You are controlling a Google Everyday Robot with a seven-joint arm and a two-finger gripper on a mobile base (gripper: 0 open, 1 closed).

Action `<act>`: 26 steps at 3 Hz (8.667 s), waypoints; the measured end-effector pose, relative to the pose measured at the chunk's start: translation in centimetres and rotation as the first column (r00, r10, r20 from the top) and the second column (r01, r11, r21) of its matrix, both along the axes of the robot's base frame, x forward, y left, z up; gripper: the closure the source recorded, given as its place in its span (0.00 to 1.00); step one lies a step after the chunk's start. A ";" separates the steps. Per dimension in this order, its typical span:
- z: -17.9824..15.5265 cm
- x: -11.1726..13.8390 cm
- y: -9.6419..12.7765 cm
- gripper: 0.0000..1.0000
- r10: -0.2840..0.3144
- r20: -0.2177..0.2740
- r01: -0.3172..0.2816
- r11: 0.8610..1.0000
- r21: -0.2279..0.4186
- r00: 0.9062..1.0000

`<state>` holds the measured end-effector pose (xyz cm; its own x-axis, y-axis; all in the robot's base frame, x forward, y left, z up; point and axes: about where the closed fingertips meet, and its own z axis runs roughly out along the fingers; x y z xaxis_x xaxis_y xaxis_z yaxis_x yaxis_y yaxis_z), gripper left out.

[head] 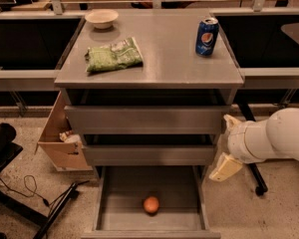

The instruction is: Pick orange from bottom drawer and place on counter

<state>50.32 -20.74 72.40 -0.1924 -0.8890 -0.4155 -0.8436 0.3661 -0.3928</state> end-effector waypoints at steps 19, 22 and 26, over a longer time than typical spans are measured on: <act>-41.3 5.6 17.2 1.00 0.124 -0.225 -0.011 0.895 0.446 0.966; -25.0 -5.4 19.8 1.00 0.056 -0.433 0.112 0.929 0.353 0.899; -12.7 -1.7 15.1 1.00 -0.047 -0.374 0.162 0.946 0.282 0.926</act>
Offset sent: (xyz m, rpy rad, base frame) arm 0.0447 0.0630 -0.2377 0.3420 -0.0587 0.0321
